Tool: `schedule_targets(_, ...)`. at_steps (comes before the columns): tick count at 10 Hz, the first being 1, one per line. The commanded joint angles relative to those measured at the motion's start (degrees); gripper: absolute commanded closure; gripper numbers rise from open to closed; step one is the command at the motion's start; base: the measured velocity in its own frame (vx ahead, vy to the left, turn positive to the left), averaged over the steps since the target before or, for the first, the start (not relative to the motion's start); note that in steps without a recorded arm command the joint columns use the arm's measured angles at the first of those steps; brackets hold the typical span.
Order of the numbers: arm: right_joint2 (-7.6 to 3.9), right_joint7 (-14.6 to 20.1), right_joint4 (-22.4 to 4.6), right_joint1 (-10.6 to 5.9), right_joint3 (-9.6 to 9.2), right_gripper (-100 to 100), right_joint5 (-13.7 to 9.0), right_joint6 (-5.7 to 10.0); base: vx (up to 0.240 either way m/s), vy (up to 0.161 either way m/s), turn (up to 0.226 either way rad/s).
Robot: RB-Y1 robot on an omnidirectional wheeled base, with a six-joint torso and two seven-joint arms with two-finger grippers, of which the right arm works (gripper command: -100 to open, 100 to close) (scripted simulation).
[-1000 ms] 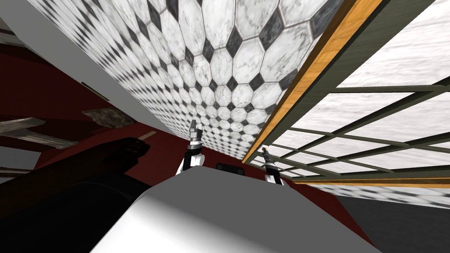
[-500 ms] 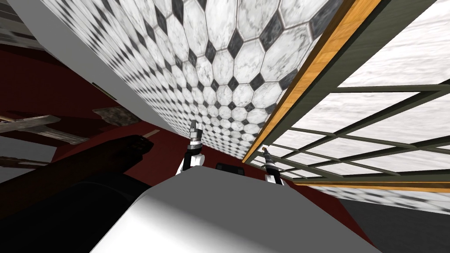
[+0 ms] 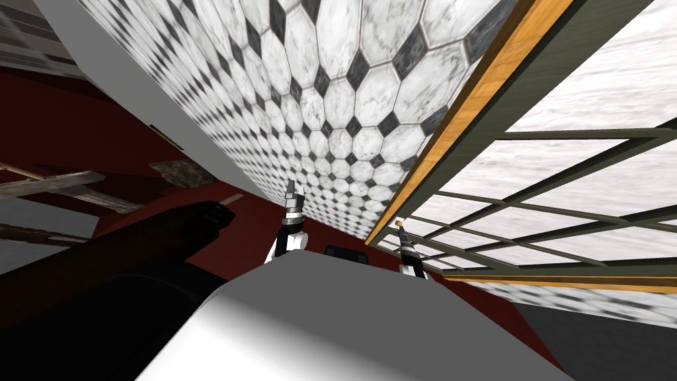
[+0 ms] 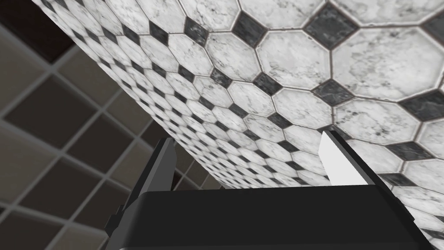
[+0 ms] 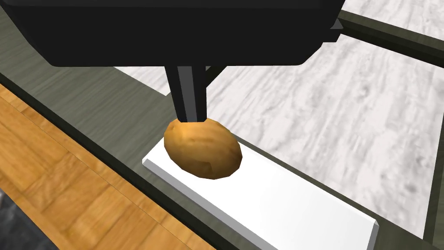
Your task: Pull the door open
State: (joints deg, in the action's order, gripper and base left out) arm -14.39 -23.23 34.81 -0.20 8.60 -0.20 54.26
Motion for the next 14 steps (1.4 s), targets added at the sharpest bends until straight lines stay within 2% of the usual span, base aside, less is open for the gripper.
schedule_targets(1,-0.28,-2.4,0.0,0.52,0.30,-100,0.6,0.56,0.004,0.044,-0.039)
schedule_targets(8,-1.92,-13.4,-0.5,3.18,1.78,-100,3.3,3.53,0.004,0.041,-0.035)
schedule_targets(14,-2.86,-21.6,-0.8,4.74,2.64,-100,4.9,5.24,0.000,0.035,-0.028)
